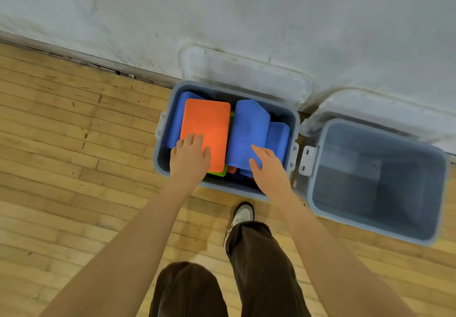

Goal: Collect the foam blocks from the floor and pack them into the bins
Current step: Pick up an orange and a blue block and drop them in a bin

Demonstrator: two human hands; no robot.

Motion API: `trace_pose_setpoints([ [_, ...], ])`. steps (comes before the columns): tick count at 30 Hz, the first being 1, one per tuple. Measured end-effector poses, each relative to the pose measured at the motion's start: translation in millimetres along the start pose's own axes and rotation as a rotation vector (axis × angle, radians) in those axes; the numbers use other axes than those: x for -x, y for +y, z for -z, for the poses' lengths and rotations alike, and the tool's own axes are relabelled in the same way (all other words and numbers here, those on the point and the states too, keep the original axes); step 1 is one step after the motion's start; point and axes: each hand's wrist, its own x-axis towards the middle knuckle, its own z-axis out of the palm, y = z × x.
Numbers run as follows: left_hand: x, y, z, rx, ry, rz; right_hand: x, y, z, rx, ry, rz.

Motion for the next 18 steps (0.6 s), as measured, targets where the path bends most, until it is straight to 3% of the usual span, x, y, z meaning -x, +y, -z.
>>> trace_pose_setpoints([
  [4, 39, 5, 54, 0.149, -0.068, -0.038, 64, -26, 21, -0.126, 0.042, -0.147],
  [10, 122, -34, 110, 0.42, -0.296, -0.042, 185, -72, 20, -0.28, 0.14, -0.314],
  [18, 219, -122, 125, 0.185, -0.512, -0.196, 345, -102, -88, -0.585, 0.386, -0.616],
])
